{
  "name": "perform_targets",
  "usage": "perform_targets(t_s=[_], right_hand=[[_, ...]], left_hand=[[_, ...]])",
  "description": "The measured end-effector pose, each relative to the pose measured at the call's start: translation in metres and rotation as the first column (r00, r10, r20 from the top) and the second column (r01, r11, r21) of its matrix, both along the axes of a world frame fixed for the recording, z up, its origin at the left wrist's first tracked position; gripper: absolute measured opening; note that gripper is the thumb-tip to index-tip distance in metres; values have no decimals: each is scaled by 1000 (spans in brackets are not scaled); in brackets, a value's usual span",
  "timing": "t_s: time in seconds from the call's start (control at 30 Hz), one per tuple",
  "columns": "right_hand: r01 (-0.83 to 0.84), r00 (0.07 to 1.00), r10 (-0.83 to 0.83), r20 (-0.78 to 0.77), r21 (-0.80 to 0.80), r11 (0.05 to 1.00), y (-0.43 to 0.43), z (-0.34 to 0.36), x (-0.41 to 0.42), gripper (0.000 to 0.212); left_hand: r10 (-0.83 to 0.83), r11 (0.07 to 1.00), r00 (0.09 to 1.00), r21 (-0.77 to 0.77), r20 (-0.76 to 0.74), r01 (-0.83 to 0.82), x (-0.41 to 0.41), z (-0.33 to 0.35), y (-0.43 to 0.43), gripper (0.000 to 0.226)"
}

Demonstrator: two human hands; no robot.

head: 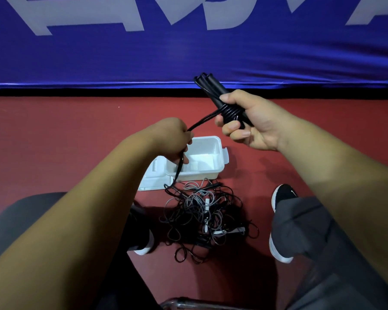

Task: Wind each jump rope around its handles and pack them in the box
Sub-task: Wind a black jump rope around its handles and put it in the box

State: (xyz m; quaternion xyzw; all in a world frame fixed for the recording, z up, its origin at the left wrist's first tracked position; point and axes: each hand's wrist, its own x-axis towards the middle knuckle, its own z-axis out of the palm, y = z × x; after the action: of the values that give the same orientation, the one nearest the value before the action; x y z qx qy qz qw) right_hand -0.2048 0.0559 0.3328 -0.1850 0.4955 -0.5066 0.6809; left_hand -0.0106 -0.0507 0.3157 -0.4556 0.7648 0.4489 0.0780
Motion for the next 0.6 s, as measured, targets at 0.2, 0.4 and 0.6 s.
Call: perform_targets(t_s=[0.2,0.4,0.6], right_hand=[[-186,965,196,175,-73,980,9,4,-4,28],[-529,820,528,222,-62,847,18,-5,-2,63],[-670,742,669,37,91,737,22,-9,7,38]], left_hand=[[227,971,940,138,-255,-197,-3,-5,-11,24],[207,974,881,176,-425,-144,2,6,-12,14],[203,967,816,241,-541,-80,1,25,-5,9]])
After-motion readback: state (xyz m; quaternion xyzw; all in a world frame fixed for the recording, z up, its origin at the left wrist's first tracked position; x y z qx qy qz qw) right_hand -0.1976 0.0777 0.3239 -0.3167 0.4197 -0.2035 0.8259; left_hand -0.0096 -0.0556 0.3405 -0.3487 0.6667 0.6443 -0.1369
